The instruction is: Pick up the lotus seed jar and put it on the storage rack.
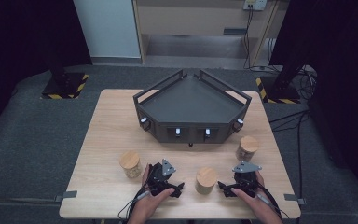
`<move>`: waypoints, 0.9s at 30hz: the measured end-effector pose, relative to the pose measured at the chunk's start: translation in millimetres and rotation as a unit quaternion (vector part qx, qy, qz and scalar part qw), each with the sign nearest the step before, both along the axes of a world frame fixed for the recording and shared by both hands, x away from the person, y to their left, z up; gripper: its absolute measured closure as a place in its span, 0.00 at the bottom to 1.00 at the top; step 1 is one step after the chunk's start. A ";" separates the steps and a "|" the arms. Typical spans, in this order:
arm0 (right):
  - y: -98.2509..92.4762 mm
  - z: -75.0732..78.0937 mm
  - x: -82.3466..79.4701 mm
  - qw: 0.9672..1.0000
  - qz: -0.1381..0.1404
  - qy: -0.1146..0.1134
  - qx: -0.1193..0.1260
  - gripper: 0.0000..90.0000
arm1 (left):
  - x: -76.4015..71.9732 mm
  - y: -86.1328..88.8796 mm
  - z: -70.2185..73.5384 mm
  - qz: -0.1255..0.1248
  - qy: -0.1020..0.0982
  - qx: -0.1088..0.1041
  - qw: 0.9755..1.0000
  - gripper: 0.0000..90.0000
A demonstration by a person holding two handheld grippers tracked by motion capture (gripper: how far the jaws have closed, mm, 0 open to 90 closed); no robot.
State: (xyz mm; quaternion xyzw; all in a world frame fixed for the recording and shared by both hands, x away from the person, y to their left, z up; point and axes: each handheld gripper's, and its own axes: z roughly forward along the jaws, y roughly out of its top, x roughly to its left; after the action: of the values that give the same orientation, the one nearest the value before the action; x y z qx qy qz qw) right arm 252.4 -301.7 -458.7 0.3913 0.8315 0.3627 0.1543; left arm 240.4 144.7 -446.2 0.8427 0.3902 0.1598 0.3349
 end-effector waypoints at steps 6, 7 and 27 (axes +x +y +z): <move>0.0 0.0 0.0 1.000 0.000 0.000 0.000 0.01 | -0.2 -0.1 -0.1 0.000 0.000 0.000 1.000 0.00; 0.0 0.0 0.0 1.000 0.000 0.000 0.000 0.01 | -0.2 -0.1 -0.1 0.000 0.000 0.000 1.000 0.00; 0.1 -0.2 -0.3 1.000 -0.001 0.000 0.001 0.00 | -1.4 -7.2 3.6 -0.004 -0.007 0.010 1.000 0.02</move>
State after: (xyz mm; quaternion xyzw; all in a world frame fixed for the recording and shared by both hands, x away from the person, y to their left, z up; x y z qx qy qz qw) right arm 252.1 -301.6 -458.9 0.3926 0.8307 0.3632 0.1545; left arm 238.9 137.5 -442.6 0.8464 0.3828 0.1681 0.3299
